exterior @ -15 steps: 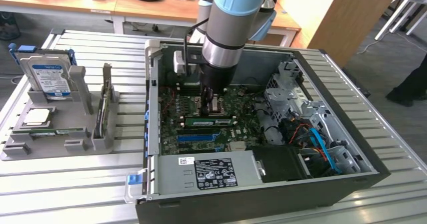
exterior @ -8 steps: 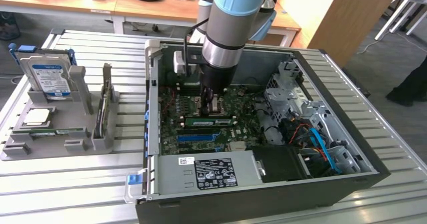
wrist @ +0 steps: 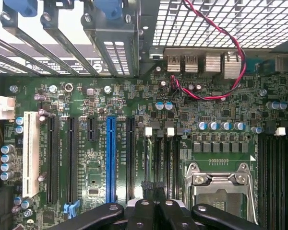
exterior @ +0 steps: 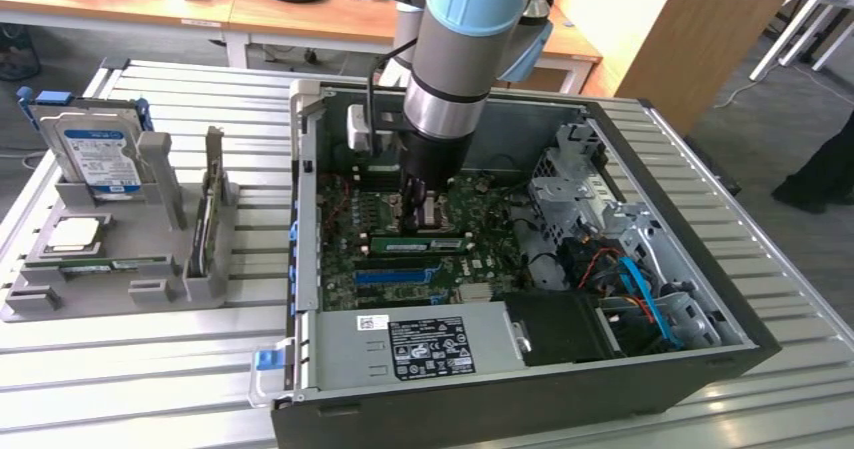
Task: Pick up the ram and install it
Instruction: 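Press down the ram until it locks into place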
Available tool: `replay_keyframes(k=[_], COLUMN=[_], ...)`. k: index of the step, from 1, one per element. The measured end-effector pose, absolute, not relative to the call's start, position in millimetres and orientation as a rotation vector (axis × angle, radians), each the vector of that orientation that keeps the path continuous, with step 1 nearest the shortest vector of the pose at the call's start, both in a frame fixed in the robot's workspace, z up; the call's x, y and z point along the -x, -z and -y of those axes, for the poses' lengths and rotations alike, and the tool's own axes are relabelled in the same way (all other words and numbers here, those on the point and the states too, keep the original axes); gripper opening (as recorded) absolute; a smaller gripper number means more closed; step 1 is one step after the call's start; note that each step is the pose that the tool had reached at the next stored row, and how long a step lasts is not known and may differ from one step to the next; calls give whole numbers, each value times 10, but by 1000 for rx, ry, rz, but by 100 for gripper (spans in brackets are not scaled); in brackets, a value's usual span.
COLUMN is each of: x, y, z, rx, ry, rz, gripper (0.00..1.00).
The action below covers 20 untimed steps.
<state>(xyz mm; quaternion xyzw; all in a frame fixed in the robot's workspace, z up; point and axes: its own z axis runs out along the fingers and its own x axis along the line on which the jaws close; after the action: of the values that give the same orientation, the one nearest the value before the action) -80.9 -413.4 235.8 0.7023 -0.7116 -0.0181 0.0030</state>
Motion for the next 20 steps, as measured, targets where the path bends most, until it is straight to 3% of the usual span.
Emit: replay_keyframes(k=[20], x=[814], y=[-2325], z=[4140], rx=[-2202], ry=[57], rz=[2232], gripper=[11])
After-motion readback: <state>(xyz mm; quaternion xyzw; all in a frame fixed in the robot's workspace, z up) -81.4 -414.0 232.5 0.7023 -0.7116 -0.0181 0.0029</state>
